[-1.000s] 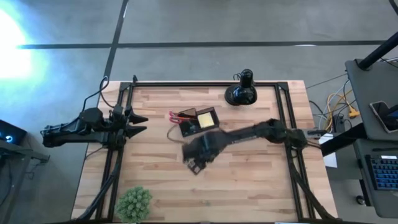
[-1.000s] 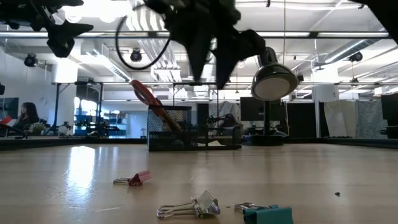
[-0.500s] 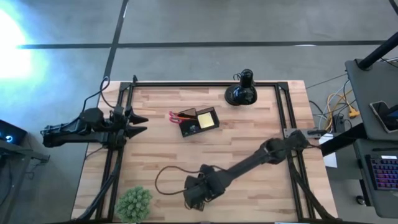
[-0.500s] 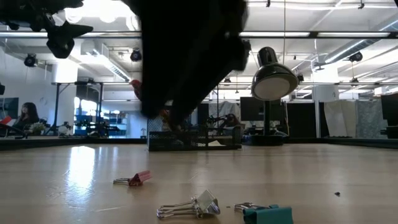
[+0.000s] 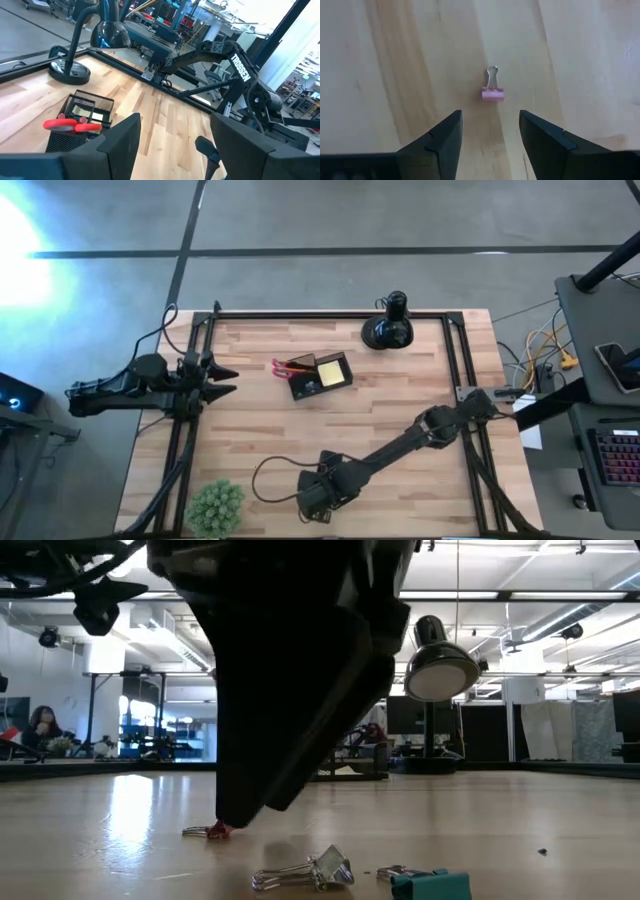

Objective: Pick and place office supplies into organizer
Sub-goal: Put the pink clip into the black organizer

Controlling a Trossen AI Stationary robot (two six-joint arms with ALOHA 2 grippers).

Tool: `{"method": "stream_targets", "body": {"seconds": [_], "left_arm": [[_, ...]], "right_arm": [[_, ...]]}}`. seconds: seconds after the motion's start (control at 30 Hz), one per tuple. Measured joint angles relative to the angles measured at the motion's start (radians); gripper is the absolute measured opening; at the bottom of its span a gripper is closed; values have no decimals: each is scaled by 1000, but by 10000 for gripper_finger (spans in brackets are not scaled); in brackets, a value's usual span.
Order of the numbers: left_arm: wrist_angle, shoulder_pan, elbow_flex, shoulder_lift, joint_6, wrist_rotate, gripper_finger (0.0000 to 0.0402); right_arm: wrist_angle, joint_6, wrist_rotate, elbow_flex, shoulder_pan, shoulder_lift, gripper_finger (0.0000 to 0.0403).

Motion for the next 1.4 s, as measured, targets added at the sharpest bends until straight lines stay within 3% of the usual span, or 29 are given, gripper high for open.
{"method": "stream_targets", "body": {"seconds": [0.73, 1.4], "left_arm": [[0, 0, 0, 0, 1, 6, 228], [0, 0, 0, 0, 1, 6, 228]], "right_arm": [[128, -45, 4, -73, -14, -2, 183], [120, -51, -5, -82, -29, -4, 68]]}}
